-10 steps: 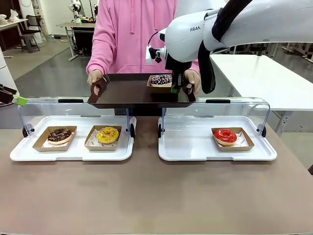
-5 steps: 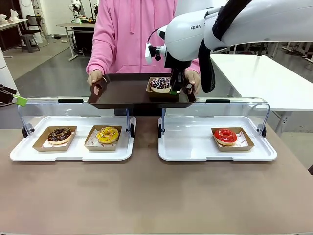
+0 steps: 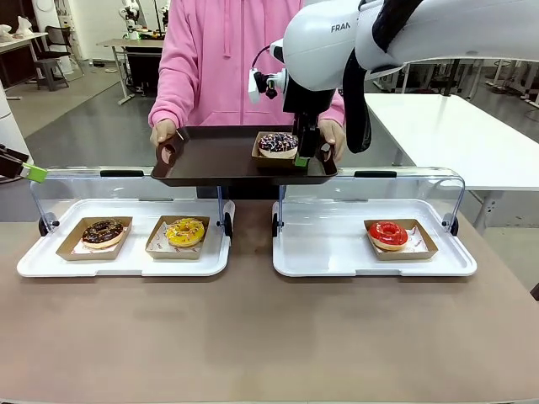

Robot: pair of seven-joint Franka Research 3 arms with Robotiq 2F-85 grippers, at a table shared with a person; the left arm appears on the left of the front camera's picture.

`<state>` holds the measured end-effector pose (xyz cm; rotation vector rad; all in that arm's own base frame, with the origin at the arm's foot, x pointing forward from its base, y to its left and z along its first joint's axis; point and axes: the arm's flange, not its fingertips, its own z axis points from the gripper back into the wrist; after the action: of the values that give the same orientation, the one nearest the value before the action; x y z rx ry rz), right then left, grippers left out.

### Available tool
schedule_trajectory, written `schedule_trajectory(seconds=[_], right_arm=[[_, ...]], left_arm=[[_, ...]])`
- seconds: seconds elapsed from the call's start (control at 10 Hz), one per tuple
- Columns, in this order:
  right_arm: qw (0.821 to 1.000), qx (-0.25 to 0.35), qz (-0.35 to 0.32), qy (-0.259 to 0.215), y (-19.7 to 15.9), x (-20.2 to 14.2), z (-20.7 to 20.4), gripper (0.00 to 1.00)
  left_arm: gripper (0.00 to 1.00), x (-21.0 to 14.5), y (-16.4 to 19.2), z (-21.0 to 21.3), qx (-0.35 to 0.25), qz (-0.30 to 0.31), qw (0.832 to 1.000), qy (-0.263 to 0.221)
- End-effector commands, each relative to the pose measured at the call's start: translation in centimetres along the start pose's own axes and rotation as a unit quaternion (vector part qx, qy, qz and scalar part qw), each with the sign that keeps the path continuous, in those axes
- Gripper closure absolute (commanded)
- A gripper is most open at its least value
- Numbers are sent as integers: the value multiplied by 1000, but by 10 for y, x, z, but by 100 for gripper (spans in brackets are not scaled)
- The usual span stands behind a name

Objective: Provide the desired donut to the person.
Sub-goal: Place the picked Paper togo box onto the Handle tray extended by the person, then pick up and lift the Paper togo box containing the Donut pointed at by the person.

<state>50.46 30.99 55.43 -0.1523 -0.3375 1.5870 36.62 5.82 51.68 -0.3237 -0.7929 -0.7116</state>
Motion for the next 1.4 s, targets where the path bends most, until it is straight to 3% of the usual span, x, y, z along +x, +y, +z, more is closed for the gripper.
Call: schedule_trajectory(seconds=[0.0, 0.1, 0.2, 1.3], right_arm=[[1000, 27, -4, -2, -4, -6, -3, 0], [999, 28, -40, 1, -9, -4, -1, 0], [1000, 7, -2, 4, 1, -2, -2, 0], [1000, 13, -7, 7, 1, -2, -3, 0]], left_arm=[[0, -1, 2, 0, -6, 0, 1000, -5], [0, -1, 2, 0, -6, 0, 1000, -5], [0, -1, 2, 0, -6, 0, 1000, -5], [0, -1, 2, 0, -6, 0, 1000, -5]])
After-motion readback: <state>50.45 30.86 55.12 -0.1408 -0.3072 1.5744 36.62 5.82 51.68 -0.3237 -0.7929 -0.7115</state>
